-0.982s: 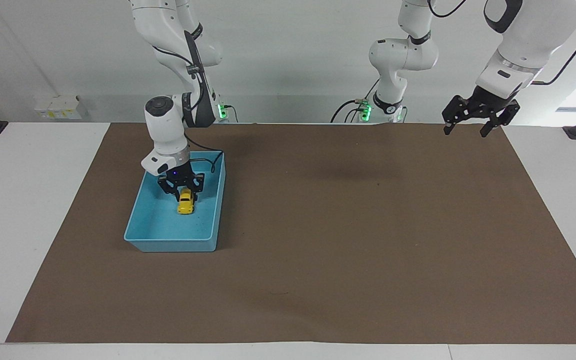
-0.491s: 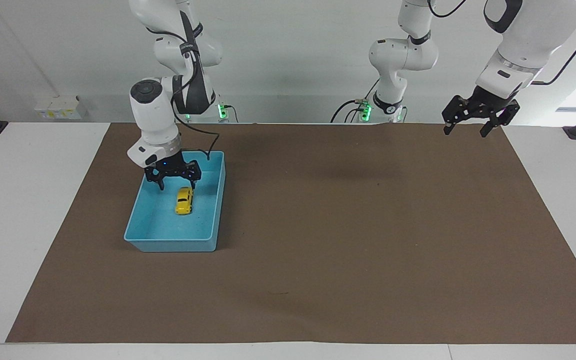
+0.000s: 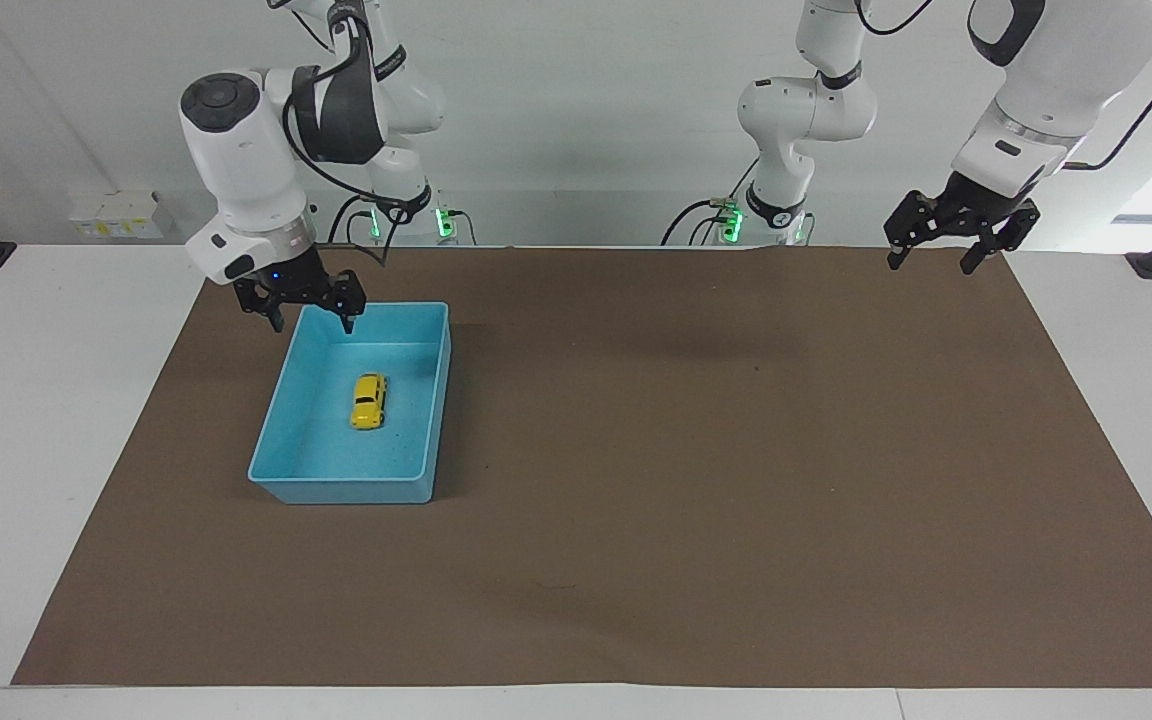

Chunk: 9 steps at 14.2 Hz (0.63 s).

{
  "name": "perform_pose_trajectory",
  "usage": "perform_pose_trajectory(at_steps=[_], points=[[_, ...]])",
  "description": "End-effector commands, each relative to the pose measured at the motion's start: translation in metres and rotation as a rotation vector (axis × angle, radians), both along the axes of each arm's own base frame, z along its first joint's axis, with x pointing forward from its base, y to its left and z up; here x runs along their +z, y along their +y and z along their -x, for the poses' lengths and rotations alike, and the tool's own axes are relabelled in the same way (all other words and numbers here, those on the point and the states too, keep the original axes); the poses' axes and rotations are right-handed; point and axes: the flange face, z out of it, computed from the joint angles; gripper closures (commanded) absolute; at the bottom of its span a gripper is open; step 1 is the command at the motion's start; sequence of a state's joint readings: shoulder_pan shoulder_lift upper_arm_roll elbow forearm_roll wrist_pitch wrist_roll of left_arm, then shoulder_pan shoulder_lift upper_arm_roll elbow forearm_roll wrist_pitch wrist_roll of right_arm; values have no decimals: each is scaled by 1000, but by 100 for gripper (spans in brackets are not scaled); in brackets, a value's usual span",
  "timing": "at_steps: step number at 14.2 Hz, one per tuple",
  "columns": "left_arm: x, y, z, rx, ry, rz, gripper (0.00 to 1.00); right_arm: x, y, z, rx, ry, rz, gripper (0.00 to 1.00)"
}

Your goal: Wind up and store yellow beetle car

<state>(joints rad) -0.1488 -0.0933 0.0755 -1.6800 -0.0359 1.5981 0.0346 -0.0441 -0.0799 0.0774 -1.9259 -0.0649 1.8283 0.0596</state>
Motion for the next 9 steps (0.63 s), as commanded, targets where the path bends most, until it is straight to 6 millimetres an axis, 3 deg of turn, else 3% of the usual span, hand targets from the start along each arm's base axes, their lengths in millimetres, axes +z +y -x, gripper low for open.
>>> perform_pose_trajectory(at_steps=[1, 6, 9], points=[[5, 4, 2, -5, 3, -6, 0, 41, 2, -2, -76, 27, -27, 0], [5, 4, 2, -5, 1, -6, 0, 102, 4, 8, -120, 58, -82, 0], [5, 4, 2, -5, 1, -6, 0, 121, 4, 13, -119, 62, -80, 0]])
